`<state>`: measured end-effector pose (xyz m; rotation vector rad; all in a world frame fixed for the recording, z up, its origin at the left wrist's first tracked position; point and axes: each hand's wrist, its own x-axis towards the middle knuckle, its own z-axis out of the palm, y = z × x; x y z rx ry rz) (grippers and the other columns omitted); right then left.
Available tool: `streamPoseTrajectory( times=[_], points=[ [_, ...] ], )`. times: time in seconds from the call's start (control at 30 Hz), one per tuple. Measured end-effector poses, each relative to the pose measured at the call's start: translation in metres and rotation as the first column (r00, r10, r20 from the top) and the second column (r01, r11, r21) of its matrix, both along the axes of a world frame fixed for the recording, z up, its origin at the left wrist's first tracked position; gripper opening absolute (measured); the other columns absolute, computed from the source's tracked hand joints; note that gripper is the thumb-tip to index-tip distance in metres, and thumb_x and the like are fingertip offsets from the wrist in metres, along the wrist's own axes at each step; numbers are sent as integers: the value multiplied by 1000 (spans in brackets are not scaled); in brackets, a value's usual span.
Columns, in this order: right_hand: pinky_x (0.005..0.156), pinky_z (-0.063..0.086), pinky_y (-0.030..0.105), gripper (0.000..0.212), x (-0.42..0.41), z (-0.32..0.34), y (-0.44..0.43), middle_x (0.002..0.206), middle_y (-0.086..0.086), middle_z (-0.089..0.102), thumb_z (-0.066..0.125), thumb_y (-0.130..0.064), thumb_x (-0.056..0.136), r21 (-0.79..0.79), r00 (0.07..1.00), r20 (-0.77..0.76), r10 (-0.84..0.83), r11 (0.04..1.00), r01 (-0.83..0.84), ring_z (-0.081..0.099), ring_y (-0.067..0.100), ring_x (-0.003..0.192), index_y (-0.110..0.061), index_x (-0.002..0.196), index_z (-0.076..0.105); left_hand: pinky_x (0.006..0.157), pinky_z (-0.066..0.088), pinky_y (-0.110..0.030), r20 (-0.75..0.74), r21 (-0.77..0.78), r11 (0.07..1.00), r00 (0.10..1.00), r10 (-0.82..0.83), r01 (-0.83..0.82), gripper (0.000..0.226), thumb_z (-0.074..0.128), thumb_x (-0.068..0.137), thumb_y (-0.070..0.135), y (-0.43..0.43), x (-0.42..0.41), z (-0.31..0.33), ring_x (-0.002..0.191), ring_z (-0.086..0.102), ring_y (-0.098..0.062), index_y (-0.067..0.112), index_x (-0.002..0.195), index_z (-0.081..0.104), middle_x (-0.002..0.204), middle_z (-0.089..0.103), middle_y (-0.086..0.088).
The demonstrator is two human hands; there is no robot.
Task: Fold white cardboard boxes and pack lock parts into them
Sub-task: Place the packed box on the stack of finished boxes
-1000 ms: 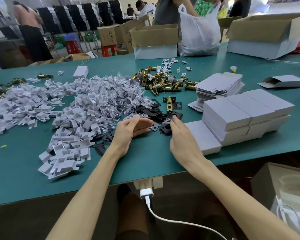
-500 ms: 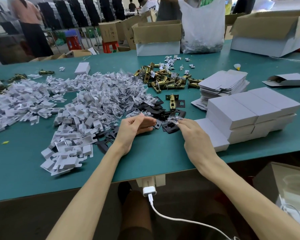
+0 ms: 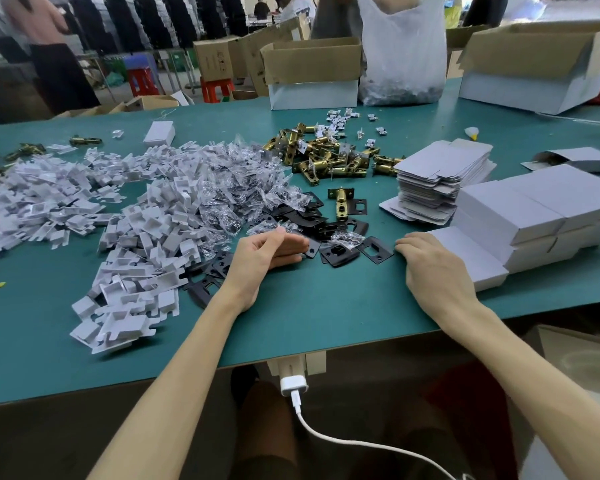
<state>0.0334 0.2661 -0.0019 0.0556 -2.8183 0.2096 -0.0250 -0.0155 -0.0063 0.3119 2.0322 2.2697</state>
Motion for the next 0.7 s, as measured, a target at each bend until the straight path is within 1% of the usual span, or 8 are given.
streamPoseTrajectory(
  times=[0.1, 0.2, 0.27, 0.33, 0.5, 0.57, 0.63, 0.7],
  points=[
    [95, 52, 42, 33, -1, 0, -7, 128, 8, 66, 51, 2, 93, -6, 1000, 8, 11, 1000, -11, 53, 25, 127, -3, 122, 67, 90, 62, -36, -2, -1, 1000, 1000, 1, -1, 37, 50, 110, 23, 0, 0, 0, 106, 75, -33, -3, 109, 77, 109, 78, -19],
    [92, 53, 45, 31, -6, 10, -15, 128, 15, 63, 51, 5, 93, -86, 997, -68, 29, 996, -34, 52, 32, 124, 3, 122, 63, 90, 62, -36, 0, -3, 1000, 1000, 2, -2, 38, 51, 110, 24, 0, 0, 0, 107, 75, -33, -3, 110, 77, 109, 78, -19],
    [104, 48, 44, 39, -22, 25, -16, 134, 21, 60, 53, 9, 91, -45, 985, -168, 31, 998, -39, 49, 36, 129, 8, 129, 59, 91, 62, -37, 4, -4, 1000, 1000, 6, -6, 38, 51, 110, 24, 0, -1, 0, 107, 75, -34, -3, 110, 77, 109, 78, -19],
    [119, 33, 44, 45, -47, 46, -13, 143, 25, 51, 54, 4, 92, 24, 979, -206, 1, 1000, 4, 40, 40, 137, 10, 137, 52, 90, 62, -36, 4, -4, 1000, 1000, 8, -8, 37, 51, 110, 24, 0, -1, 0, 107, 75, -34, -3, 109, 77, 109, 78, -19],
    [125, 11, 53, 66, -105, 78, -1, 164, 29, 15, 49, -26, 106, 79, 972, 27, -234, 970, 231, 10, 46, 152, 3, 157, 19, 88, 62, -34, 12, 21, 1000, 1000, 6, -7, 37, 52, 110, 24, 0, 1, 1, 105, 75, -34, -2, 106, 78, 108, 78, -20],
    [121, 20, 54, 58, -113, 79, 5, 156, 32, 31, 50, -28, 106, 104, 952, 95, -290, 954, 280, 25, 47, 146, 6, 149, 33, 88, 62, -35, 16, 24, 1000, 1000, 10, -10, 36, 52, 110, 23, 0, 1, 2, 105, 75, -34, -2, 106, 78, 107, 78, -20],
    [108, 35, 51, 37, -115, 75, 11, 134, 30, 53, 54, -21, 103, 116, 963, 52, -266, 959, 259, 44, 46, 128, 6, 129, 52, 89, 62, -35, 22, 25, 1000, 1000, 11, -11, 36, 51, 110, 23, 1, 0, 2, 105, 75, -34, -2, 107, 77, 107, 78, -19],
    [93, 40, 48, 25, -112, 70, 16, 117, 29, 61, 58, -17, 101, 97, 975, -9, -222, 970, 222, 49, 45, 114, 5, 113, 60, 88, 62, -35, 22, 26, 1000, 1000, 9, -10, 36, 51, 110, 22, 1, 0, 2, 105, 75, -33, -2, 107, 77, 107, 78, -19]
  ],
)
